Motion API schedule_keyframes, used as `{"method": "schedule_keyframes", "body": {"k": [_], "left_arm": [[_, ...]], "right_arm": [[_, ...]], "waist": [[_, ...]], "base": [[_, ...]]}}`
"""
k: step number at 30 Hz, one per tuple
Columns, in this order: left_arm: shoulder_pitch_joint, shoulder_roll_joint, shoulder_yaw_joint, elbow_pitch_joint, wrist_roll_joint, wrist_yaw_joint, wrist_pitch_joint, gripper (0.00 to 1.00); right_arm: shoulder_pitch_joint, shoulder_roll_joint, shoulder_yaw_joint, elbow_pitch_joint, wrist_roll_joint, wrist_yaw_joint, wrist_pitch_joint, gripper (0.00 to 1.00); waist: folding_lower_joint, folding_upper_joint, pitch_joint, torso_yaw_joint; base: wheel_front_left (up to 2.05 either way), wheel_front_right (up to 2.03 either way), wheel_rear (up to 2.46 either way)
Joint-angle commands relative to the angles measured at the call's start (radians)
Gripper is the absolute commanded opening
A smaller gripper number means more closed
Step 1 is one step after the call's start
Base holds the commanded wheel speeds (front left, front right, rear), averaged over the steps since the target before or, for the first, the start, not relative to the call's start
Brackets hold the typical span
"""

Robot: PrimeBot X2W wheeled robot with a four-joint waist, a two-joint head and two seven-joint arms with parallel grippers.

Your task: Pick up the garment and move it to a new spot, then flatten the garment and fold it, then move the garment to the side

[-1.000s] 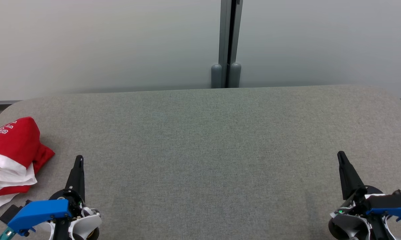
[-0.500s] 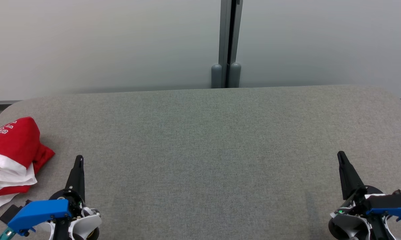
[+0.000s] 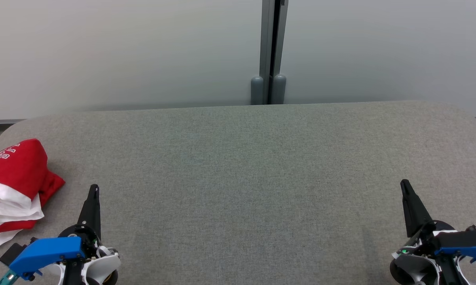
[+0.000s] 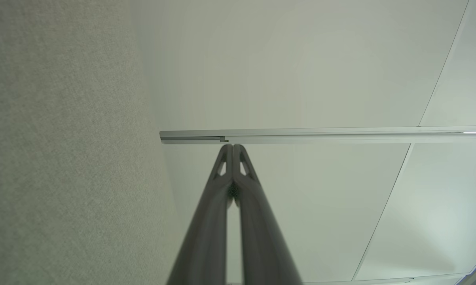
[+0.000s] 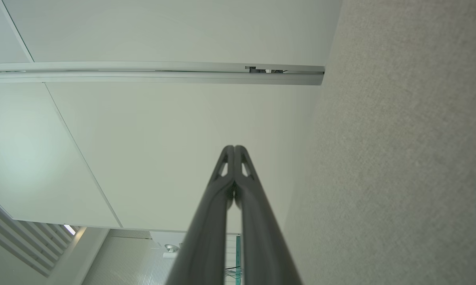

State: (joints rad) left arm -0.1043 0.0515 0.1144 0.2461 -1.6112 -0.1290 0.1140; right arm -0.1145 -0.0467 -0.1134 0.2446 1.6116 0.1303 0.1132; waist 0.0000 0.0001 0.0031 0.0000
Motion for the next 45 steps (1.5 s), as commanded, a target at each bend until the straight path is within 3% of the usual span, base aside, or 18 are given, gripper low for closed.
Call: {"method": "schedule_keyframes", "body": {"k": [1, 7, 8, 20, 45], "left_arm": [[-0.009, -0.002, 0.0, -0.006, -0.004, -0.003, 0.003, 0.0], [-0.009, -0.002, 0.0, -0.006, -0.004, -0.003, 0.003, 0.0], [0.001, 0.0, 0.0, 0.002, 0.0, 0.0, 0.0, 1.0], [0.017, 0.027, -0.022, 0.038, 0.073, 0.0, -0.049, 1.0], [0.007, 0.066, -0.042, 0.069, 0.602, -0.001, -0.159, 1.0]], "right_arm": [[0.012, -0.007, -0.003, -0.003, 0.003, 0.001, 0.004, 0.0], [0.012, -0.007, -0.003, -0.003, 0.003, 0.001, 0.004, 0.0], [0.0, 0.0, 0.0, 0.001, 0.0, 0.0, -0.001, 1.0], [0.0, 0.004, 0.034, 0.021, -0.092, -0.001, -0.049, 1.0], [-0.034, 0.001, 0.022, 0.027, -0.654, 0.0, -0.158, 1.0]], "waist": [[0.0, -0.0001, 0.0, 0.0], [0.0, -0.0001, 0.0, 0.0], [0.0, -0.0001, 0.0, 0.0], [0.0, -0.0001, 0.002, 0.001], [0.0, -0.0001, 0.006, 0.0]], "base": [[0.0, 0.0, 0.0], [0.0, 0.0, 0.0], [0.0, 0.0, 0.0], [0.0, 0.0, 0.0], [0.0, 0.0, 0.0]]}}
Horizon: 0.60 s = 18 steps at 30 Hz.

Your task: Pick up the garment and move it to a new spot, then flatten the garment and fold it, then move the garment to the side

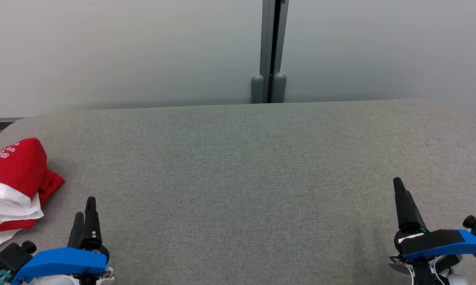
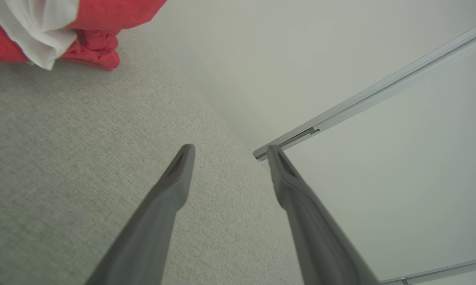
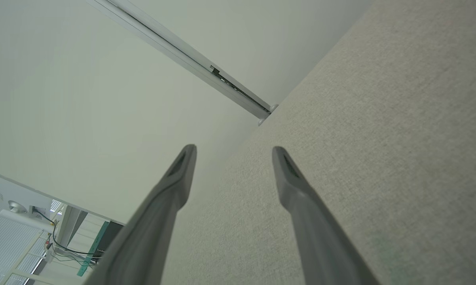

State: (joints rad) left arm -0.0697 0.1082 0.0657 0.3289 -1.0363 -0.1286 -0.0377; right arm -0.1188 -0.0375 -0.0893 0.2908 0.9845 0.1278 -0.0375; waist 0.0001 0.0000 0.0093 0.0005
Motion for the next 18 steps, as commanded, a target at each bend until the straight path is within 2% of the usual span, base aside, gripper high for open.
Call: {"method": "schedule_keyframes", "body": {"k": [1, 10, 18], "left_arm": [[-0.025, 0.008, 0.008, -0.014, 0.045, -0.001, -0.011, 1.0], [-0.01, 0.007, 0.013, -0.027, 0.207, -0.002, -0.042, 1.0], [0.0, 0.01, 0.003, -0.007, 0.33, -0.002, -0.067, 1.0]], "right_arm": [[-0.03, -0.008, -0.002, -0.025, -0.045, 0.002, -0.012, 1.0], [-0.021, -0.009, 0.005, -0.055, -0.194, 0.003, -0.042, 1.0], [-0.006, -0.01, 0.019, -0.032, -0.311, 0.003, -0.068, 1.0]], "waist": [[0.0, 0.0, -0.001, -0.001], [0.0, 0.0, -0.004, -0.002], [0.0, 0.0, -0.007, -0.001]], "base": [[0.0, 0.0, 0.0], [0.0, 0.0, 0.0], [0.0, 0.0, 0.0]]}}
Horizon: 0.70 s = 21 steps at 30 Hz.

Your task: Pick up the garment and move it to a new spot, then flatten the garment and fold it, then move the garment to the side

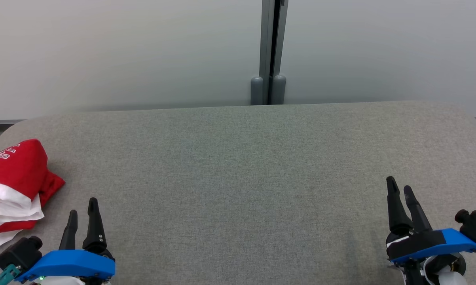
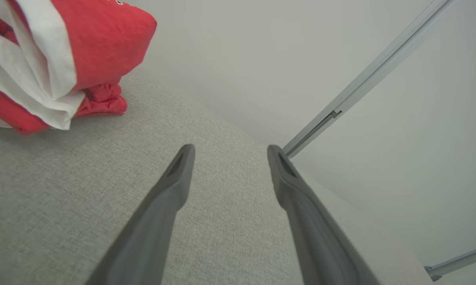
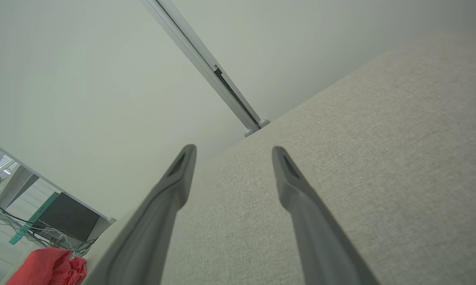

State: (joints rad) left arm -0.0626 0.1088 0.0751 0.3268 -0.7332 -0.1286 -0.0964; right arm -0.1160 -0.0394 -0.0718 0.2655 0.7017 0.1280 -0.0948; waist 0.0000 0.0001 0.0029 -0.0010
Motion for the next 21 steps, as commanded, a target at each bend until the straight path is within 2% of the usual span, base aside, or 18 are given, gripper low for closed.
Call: {"method": "schedule_keyframes", "body": {"k": [1, 21], "left_arm": [[-0.004, 0.011, -0.01, 0.002, 0.041, -0.002, -0.012, 1.0], [0.013, 0.018, -0.048, 0.049, 0.284, -0.002, -0.069, 1.0]], "right_arm": [[-0.006, -0.008, 0.003, -0.003, -0.04, 0.003, -0.013, 1.0], [0.008, -0.011, 0.025, 0.056, -0.287, 0.003, -0.071, 1.0]], "waist": [[0.0, -0.0001, -0.001, 0.0], [0.0, -0.0001, -0.002, 0.004]], "base": [[0.0, 0.0, 0.0], [0.0, 0.0, 0.0]]}}
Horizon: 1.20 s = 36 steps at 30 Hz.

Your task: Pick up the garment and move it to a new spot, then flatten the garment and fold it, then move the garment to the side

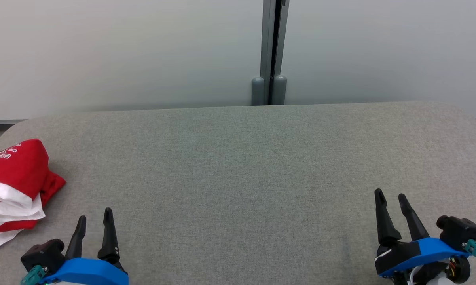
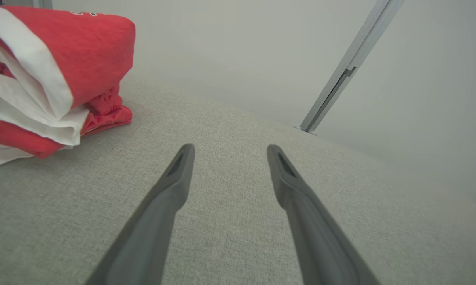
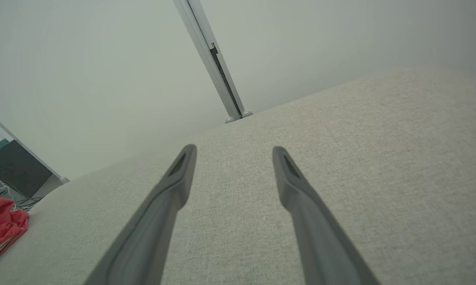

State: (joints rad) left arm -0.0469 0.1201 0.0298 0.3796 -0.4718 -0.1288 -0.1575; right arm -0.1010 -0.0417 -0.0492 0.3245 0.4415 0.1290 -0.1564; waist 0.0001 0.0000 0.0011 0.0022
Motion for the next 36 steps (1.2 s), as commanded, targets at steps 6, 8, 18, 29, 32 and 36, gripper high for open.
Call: {"method": "schedule_keyframes", "body": {"k": [6, 8, 18, 29, 32, 36], "left_arm": [[0.002, 0.008, -0.013, -0.003, 0.081, -0.002, -0.023, 1.0], [0.002, 0.009, -0.02, -0.007, 0.1, -0.002, -0.027, 1.0], [0.011, 0.018, -0.048, 0.001, 0.176, -0.002, -0.048, 1.0], [0.015, 0.022, -0.056, 0.002, 0.261, -0.003, -0.069, 1.0], [0.016, 0.022, -0.048, 0.0, 0.282, -0.003, -0.078, 1.0], [0.017, 0.021, -0.035, -0.005, 0.31, -0.003, -0.085, 1.0]], "right_arm": [[-0.006, -0.009, 0.004, -0.006, -0.075, 0.002, -0.025, 1.0], [-0.004, -0.009, 0.002, -0.007, -0.092, 0.002, -0.028, 1.0], [0.008, -0.01, -0.014, -0.009, -0.175, 0.002, -0.048, 1.0], [0.006, -0.011, -0.043, -0.02, -0.26, 0.002, -0.071, 1.0], [0.004, -0.011, -0.047, -0.029, -0.276, 0.003, -0.079, 1.0], [0.005, -0.011, -0.045, -0.039, -0.307, 0.003, -0.085, 1.0]], "waist": [[-0.0001, 0.0, -0.003, 0.002], [-0.0001, 0.0, -0.004, 0.002], [-0.0001, 0.0, -0.004, 0.0], [-0.0001, 0.0, 0.0, -0.006], [-0.0001, 0.0, 0.002, -0.009], [-0.0001, 0.0, 0.001, -0.01]], "base": [[0.0, 0.0, 0.0], [0.0, 0.0, 0.0], [0.0, 0.0, 0.0], [0.0, 0.0, 0.0], [0.0, 0.0, 0.0], [0.0, 0.0, 0.0]]}}
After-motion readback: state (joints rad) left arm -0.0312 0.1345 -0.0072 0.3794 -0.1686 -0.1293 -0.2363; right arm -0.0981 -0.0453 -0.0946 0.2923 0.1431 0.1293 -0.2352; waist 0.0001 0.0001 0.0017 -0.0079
